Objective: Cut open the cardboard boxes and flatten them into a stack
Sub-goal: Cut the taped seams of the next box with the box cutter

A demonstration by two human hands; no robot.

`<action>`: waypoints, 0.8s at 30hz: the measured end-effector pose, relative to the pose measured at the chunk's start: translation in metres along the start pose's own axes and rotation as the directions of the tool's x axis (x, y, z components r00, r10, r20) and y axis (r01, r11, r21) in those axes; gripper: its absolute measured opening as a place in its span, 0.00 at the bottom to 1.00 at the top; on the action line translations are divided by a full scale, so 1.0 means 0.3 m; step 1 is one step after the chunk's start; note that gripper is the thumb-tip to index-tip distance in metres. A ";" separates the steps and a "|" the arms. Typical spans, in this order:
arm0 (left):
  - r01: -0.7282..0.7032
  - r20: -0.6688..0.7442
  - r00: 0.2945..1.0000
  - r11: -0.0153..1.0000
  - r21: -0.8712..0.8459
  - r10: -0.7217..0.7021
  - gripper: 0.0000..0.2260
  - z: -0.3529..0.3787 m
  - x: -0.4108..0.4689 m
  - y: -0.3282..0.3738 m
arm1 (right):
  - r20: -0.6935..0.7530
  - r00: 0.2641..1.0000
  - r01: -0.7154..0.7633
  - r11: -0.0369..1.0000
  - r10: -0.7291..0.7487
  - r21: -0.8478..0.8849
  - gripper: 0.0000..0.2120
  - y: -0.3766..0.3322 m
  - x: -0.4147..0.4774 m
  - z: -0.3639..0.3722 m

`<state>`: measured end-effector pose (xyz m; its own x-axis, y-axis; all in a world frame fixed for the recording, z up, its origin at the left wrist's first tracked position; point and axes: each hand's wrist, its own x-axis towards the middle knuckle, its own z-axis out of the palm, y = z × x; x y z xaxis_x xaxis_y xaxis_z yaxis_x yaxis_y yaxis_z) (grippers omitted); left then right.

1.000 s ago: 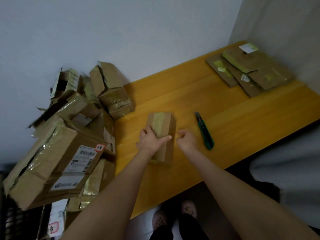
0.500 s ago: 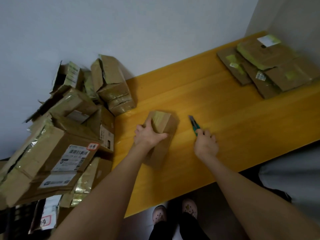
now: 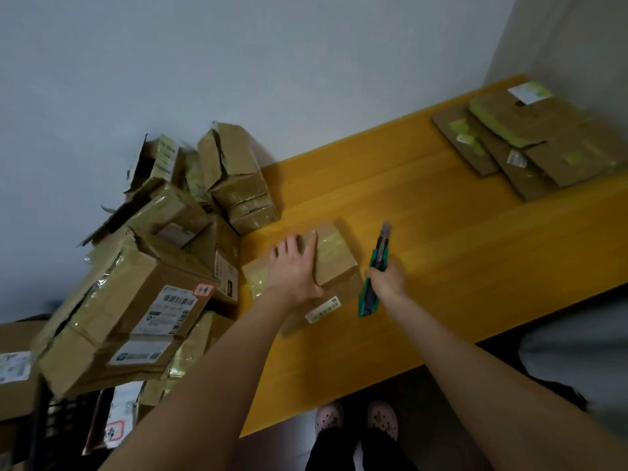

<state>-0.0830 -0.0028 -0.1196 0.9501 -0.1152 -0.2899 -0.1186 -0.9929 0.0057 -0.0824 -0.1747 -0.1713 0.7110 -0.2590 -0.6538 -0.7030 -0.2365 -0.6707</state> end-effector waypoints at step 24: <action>-0.057 0.121 0.992 0.983 0.172 0.036 0.60 0.063 -0.011 0.029 | -0.010 0.975 0.222 0.972 -0.224 -0.080 0.21 0.046 -0.121 -0.028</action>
<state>-0.0925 -0.0105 -0.1368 0.9033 -0.1465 -0.4033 -0.2203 -0.9649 -0.1429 -0.1181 -0.1764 -0.1540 0.8500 -0.2088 -0.4837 -0.5266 -0.3623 -0.7691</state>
